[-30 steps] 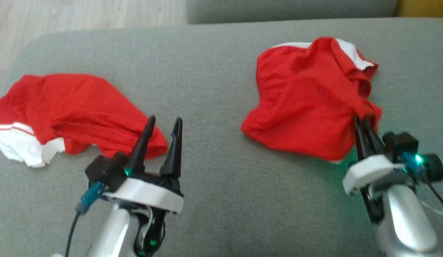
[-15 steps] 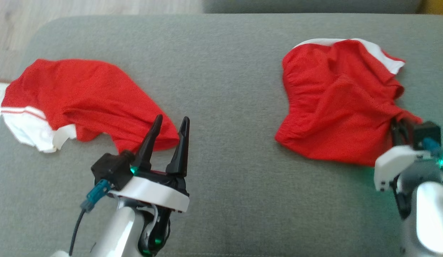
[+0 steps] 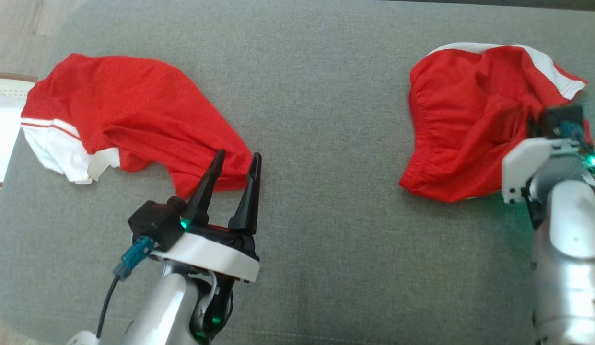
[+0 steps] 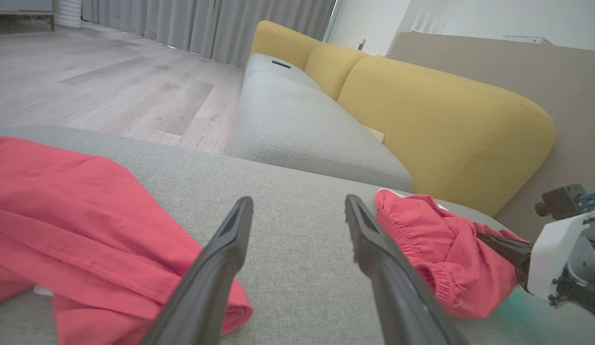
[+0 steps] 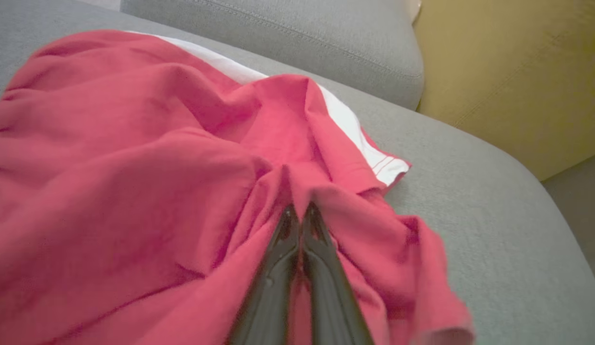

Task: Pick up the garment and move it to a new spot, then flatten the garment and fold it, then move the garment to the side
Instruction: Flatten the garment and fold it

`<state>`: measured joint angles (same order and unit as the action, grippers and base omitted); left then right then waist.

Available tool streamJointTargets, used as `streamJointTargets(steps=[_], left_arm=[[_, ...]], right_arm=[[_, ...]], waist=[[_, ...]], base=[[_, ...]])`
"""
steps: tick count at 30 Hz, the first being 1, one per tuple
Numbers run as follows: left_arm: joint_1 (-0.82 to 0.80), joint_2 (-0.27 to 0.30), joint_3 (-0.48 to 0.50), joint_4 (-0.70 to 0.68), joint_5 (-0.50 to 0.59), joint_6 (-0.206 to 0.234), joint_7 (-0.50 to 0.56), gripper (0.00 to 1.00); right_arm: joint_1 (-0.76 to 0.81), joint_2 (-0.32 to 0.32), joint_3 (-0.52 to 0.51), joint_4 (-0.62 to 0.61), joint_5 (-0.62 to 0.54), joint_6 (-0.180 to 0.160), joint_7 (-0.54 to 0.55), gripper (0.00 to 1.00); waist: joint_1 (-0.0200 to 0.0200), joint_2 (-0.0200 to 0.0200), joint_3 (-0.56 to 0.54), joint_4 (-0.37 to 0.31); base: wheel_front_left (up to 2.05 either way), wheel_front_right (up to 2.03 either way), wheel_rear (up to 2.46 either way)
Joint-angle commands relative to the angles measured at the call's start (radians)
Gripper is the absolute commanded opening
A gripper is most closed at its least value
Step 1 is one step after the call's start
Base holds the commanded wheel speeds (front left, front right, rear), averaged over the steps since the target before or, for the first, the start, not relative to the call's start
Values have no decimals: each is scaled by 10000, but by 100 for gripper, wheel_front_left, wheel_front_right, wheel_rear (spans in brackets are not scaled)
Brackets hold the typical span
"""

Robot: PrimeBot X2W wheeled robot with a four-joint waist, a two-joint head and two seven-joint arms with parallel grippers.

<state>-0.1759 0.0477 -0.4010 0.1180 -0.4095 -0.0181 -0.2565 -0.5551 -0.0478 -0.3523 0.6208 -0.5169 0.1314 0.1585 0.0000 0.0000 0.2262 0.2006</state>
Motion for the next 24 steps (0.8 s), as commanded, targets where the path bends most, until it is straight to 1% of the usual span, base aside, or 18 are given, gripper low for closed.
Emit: streamJointTargets(steps=[1,2,3,4,6,9,12,15,17,19,22,24], left_arm=[[-452,26,324,-325,-61,-17,-53,100],[-457,26,319,-312,-65,-13,-53,100],[-463,26,301,-297,-69,-8,-53,100],[-459,26,281,-277,-75,5,-53,100],[-415,26,295,-278,-89,50,-53,100],[-339,26,404,-299,-42,72,-53,100],[-271,26,503,-304,54,21,-53,100],[-205,26,624,-313,138,-29,-53,100],[-147,26,710,-343,176,-48,-53,100],[-83,26,764,-390,198,-67,-53,100],[19,26,818,-498,163,-76,-53,100],[86,26,797,-540,146,-93,-53,100]], right_arm=[[-584,-48,131,114,-172,-7,-50,0],[-712,-108,98,430,-309,-7,-59,0],[-821,-185,29,719,-430,-7,-118,93],[-919,-195,-58,1013,-459,-7,-205,100],[-1100,-172,-155,1377,-449,-7,-604,100],[-1215,-102,-349,1499,-351,-7,-1436,100],[-1099,-40,-278,1531,99,-7,-2397,100],[-813,-30,380,1751,1409,-7,-3364,100],[-480,-28,830,1699,2362,-7,-3685,100],[-20,-27,1272,1302,3316,-7,-3947,100],[986,-26,1925,200,4265,-7,-4126,100],[1746,-26,2116,-662,4857,-7,-4166,100]], waist=[[0,0,37,13],[0,0,45,22],[0,0,37,33],[0,0,-9,23],[0,0,-83,-79],[0,0,-222,-370],[0,0,-415,-726],[0,0,-649,-1105],[0,0,-789,-1380],[0,0,-926,-1631],[0,0,-1070,-1966],[0,0,-1155,-2121]], base=[[0,0,0],[0,0,0],[0,0,0],[0,0,0],[0,0,0],[0,0,0],[0,0,0],[0,0,0],[0,0,0],[0,0,0],[0,0,0],[0,0,0]])
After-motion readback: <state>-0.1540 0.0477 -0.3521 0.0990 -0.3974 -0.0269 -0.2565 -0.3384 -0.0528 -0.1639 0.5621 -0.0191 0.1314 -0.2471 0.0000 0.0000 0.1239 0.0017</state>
